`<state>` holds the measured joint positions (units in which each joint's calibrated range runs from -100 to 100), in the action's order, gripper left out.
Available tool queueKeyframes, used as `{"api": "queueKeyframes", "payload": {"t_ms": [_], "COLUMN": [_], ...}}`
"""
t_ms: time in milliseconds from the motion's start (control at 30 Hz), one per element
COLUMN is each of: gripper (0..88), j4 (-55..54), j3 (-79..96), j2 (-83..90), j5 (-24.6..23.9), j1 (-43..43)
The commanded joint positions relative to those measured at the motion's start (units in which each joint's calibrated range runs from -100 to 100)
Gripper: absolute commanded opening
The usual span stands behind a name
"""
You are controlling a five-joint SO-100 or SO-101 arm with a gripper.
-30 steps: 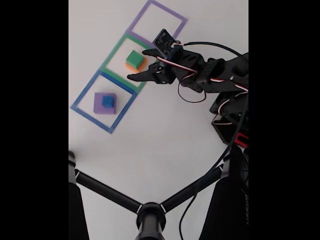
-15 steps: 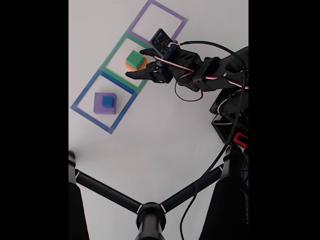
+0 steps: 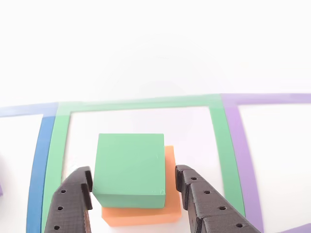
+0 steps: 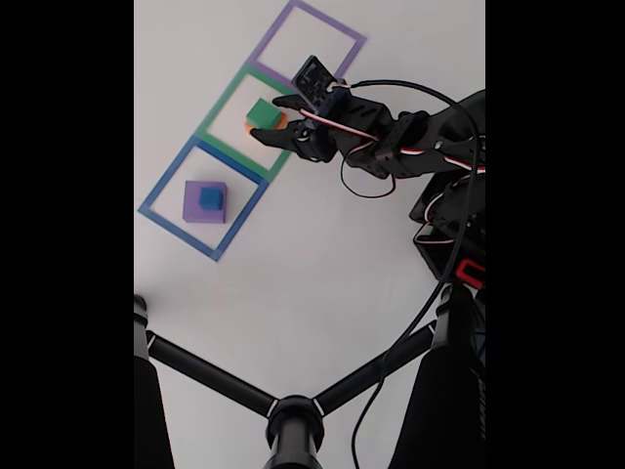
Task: Tower of hanoi
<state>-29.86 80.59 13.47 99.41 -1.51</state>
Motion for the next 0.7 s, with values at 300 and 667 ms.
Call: {"api": "queueKeyframes", "payload": {"t_ms": [300, 667], "gripper": [9.1, 9.3], "j4": [-1.4, 10.3], "j3": [-2.6, -5.9], "j2": [-0.3, 9.3], "j5": [0.6, 0.6], "j1": [1.1, 1.9]}}
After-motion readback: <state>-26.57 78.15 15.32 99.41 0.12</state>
